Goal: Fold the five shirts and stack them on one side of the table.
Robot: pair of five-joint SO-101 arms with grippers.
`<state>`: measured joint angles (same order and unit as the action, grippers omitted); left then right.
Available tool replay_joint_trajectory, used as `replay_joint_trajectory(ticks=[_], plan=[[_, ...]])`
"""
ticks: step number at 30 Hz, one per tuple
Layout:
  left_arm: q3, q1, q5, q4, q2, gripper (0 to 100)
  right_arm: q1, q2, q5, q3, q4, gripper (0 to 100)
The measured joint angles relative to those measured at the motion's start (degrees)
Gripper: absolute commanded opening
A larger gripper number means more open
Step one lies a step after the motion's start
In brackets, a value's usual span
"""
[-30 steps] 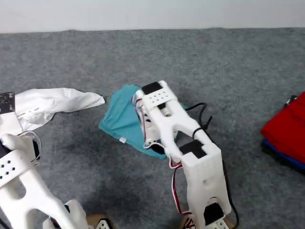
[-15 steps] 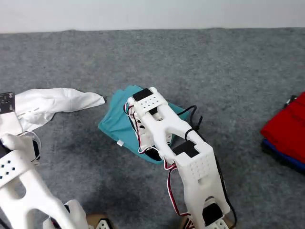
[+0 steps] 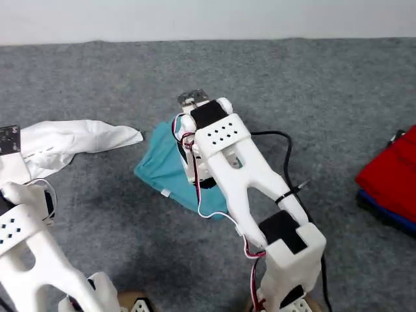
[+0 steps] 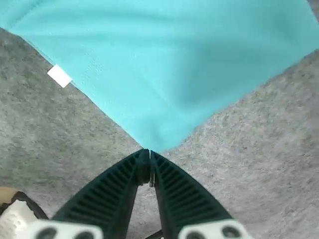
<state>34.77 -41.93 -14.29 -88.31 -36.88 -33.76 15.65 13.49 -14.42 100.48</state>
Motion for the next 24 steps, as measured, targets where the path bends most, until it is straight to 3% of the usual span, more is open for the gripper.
replay_joint_trajectory(ticks=[8, 18, 24], plan=[[0.0, 0.0, 0.0, 0.0, 0.0, 0, -0.1, -6.5, 12.6, 10.8, 0.0, 3.0], [0.0, 0.0, 0.0, 0.0, 0.0, 0, 2.6, -6.5, 17.5, 11.0, -4.9, 35.3], [0.0, 0.0, 0.0, 0.0, 0.0, 0, 4.8, 2.3, 19.6, 11.0, -11.8, 36.8]])
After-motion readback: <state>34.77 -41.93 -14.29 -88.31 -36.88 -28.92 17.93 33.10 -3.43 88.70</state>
